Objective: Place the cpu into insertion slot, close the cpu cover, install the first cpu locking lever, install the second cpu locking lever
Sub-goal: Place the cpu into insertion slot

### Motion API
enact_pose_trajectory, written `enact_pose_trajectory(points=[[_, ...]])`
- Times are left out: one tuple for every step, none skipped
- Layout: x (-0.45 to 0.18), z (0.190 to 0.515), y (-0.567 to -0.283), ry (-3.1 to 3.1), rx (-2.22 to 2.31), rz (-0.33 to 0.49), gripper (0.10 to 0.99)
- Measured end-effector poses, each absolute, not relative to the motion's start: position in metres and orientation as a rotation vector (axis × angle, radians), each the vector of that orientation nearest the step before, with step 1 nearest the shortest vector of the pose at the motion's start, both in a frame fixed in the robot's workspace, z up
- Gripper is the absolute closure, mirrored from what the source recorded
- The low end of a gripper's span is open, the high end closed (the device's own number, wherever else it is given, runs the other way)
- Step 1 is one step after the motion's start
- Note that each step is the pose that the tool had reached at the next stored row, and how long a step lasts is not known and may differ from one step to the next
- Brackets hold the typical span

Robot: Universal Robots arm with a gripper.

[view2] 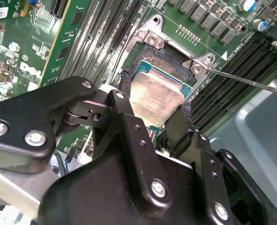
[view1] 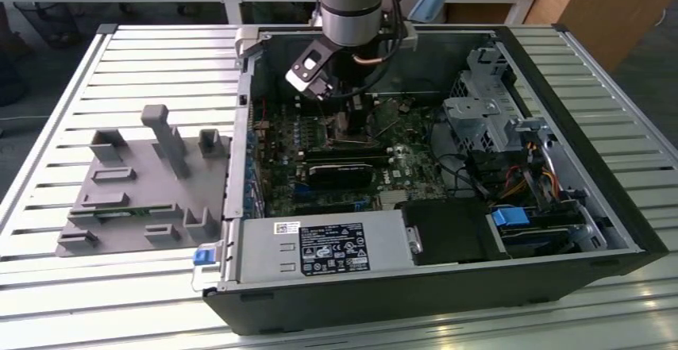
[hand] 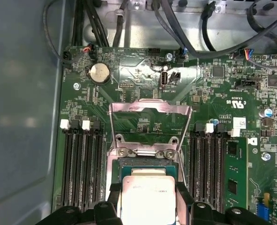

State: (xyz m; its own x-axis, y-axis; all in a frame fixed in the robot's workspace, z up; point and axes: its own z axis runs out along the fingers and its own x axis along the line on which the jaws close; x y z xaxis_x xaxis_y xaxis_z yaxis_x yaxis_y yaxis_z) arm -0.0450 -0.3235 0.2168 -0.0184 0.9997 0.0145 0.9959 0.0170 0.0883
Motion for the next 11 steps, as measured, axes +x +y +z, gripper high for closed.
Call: enact_pose_trajectory(points=[[-0.045, 0.215, -0.323, 2.201, 2.166, 0.113, 0.545], [-0.045, 0.214, -0.323, 2.2, 2.166, 0.113, 0.545], [-0.045, 0.213, -0.323, 2.2, 2.166, 0.113, 0.545], [-0.045, 0.212, -0.323, 2.2, 2.166, 0.113, 0.545], [-0.046, 0.211, -0.323, 2.2, 2.166, 0.113, 0.545], [-0.046, 0.21, -0.323, 2.2, 2.166, 0.113, 0.545], [-0.046, 0.209, -0.323, 2.2, 2.166, 0.113, 0.545], [-0.046, 0.208, -0.323, 2.2, 2.166, 0.113, 0.545], [-0.046, 0.207, -0.323, 2.2, 2.167, 0.113, 0.545], [-0.046, 0.206, -0.323, 2.2, 2.167, 0.113, 0.545], [-0.046, 0.205, -0.323, 2.199, 2.167, 0.113, 0.545]])
